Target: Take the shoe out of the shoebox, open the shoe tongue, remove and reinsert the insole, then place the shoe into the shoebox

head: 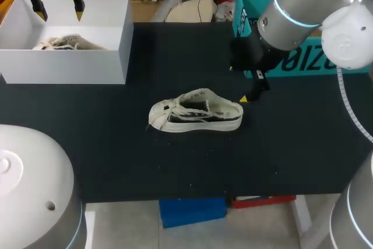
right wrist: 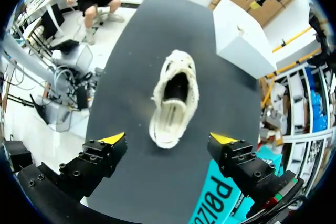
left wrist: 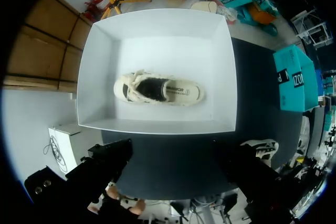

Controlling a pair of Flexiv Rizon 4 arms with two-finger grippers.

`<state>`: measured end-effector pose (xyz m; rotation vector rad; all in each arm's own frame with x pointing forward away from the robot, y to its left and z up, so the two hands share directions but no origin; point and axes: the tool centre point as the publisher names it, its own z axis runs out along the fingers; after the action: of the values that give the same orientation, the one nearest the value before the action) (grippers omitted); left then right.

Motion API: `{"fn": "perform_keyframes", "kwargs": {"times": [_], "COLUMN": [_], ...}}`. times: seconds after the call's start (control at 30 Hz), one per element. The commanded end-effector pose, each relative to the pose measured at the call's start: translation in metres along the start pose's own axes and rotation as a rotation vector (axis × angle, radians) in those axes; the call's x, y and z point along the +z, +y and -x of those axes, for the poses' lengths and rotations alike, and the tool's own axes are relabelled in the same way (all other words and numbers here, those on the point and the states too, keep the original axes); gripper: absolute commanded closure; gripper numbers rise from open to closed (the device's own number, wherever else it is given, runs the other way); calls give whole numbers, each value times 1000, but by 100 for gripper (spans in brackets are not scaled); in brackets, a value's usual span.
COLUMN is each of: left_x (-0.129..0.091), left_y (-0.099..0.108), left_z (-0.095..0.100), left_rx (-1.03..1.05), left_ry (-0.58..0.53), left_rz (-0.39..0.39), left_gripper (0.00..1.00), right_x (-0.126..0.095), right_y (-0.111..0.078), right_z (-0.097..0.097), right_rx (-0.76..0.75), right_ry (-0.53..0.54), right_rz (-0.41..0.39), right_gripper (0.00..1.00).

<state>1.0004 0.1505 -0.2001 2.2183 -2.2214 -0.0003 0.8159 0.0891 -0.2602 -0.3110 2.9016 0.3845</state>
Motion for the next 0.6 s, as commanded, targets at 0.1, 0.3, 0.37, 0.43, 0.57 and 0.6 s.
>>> {"fn": "perform_keyframes", "kwargs": {"times": [0.1,0.3,0.37,0.43,0.57,0.6], "left_x": [0,0,0,0,0,0], "left_y": [0,0,0,0,0,0], "left_z": [0,0,0,0,0,0], "left_rx": [0,0,0,0,0,0], "left_ry": [0,0,0,0,0,0], "left_rz": [0,0,0,0,0,0], "left_gripper": [0,0,0,0,0,0], "right_x": [-2,8,12,16,26,30], "right_y": [6,4,-1,-4,-14,-17], "right_z": [-9,-20,-21,-20,-16,-15], "right_rx": [11,58,72,78,110,119], "right_ry": [14,28,22,16,-18,-27], "right_rz": [67,207,234,265,331,344], "right_gripper": [0,0,0,0,0,0]}}
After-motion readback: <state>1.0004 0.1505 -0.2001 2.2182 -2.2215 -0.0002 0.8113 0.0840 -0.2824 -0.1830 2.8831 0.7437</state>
